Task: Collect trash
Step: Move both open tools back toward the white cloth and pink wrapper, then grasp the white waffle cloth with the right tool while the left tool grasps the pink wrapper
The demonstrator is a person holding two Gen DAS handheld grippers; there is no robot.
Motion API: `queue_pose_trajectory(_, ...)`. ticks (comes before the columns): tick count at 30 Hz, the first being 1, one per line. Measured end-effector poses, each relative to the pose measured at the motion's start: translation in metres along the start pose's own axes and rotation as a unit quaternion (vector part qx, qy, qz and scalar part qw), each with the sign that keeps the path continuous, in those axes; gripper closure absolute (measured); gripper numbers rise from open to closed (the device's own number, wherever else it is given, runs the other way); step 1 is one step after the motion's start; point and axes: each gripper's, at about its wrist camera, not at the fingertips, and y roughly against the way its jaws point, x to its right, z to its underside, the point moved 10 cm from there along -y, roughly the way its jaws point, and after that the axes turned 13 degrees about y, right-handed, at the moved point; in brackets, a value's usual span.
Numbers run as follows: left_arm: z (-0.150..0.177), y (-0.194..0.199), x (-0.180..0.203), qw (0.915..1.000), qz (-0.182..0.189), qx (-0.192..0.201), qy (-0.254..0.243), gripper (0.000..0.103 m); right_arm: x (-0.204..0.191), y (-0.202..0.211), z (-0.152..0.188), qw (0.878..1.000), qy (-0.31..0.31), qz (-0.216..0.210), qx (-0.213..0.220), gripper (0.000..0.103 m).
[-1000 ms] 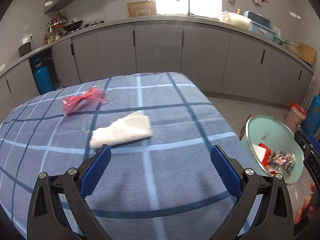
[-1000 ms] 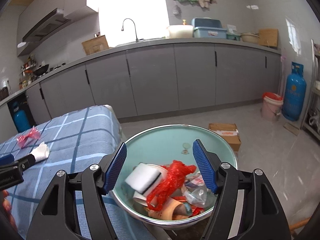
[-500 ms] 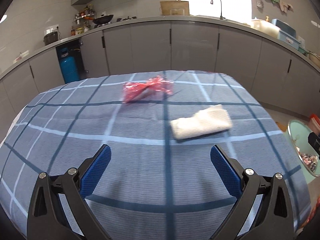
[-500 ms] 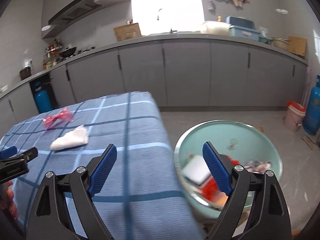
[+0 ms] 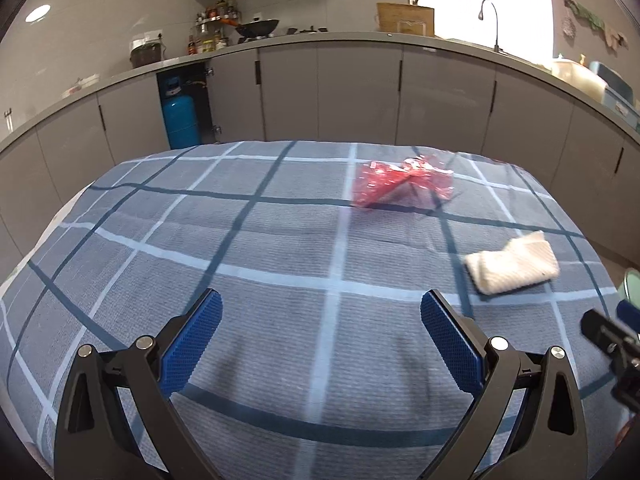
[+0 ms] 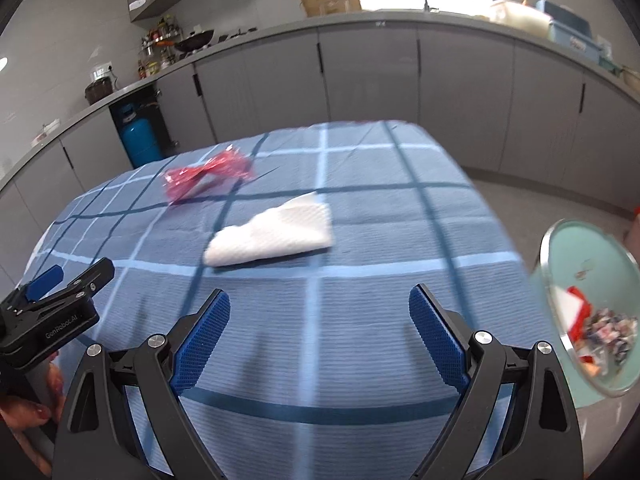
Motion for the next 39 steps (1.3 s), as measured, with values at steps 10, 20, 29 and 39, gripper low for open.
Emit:
queue_pose_trajectory(10,-0.016,-0.005,-0.045,0.9991,-0.019,0.009,0.038,0.005,-0.035,-0.064,-0.018,0.994,-0.081,-0.027,-0.062,0.021)
queue_pose_trajectory(20,-0.011,-0.017,-0.046,0.9991,-0.004,-0.022,0.037,0.005,-0.024,-0.090,-0.036,0.990,-0.122,0.031,-0.064,0.032)
queue_pose_trajectory(29,-0.021,-0.037,-0.015,0.9997,0.005,-0.023,-0.004,0.005,-0.003,-0.095,-0.043,0.995,-0.081,0.010,-0.053,0.067)
queue_pose_trajectory(39,-0.047,-0.092,0.048,0.9961,0.029,-0.044,-0.071,0.006,0.028,-0.099,-0.045,0.994,-0.098,-0.014,-0.044,0.067)
